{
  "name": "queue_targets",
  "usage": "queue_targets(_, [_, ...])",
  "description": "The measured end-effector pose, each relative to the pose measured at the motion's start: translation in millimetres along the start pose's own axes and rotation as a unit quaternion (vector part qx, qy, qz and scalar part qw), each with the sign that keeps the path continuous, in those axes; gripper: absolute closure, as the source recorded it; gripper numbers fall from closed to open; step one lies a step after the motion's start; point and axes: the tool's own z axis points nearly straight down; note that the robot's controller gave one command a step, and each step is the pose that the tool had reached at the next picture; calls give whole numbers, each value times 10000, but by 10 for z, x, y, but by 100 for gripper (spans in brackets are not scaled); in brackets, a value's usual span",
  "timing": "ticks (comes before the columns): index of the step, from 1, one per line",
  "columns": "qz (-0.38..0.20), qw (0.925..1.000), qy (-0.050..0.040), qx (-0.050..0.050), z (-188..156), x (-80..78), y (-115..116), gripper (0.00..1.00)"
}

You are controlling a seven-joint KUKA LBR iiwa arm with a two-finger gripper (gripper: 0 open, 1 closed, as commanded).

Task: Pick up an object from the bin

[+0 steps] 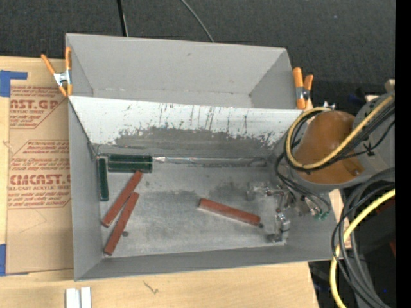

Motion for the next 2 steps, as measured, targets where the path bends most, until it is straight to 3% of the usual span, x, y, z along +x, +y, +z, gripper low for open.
queue_targets(1, [-1,10000,0,0,0,0,0,0])
queue_targets(2, [563,9984,2,-8,-3,-109,965,100])
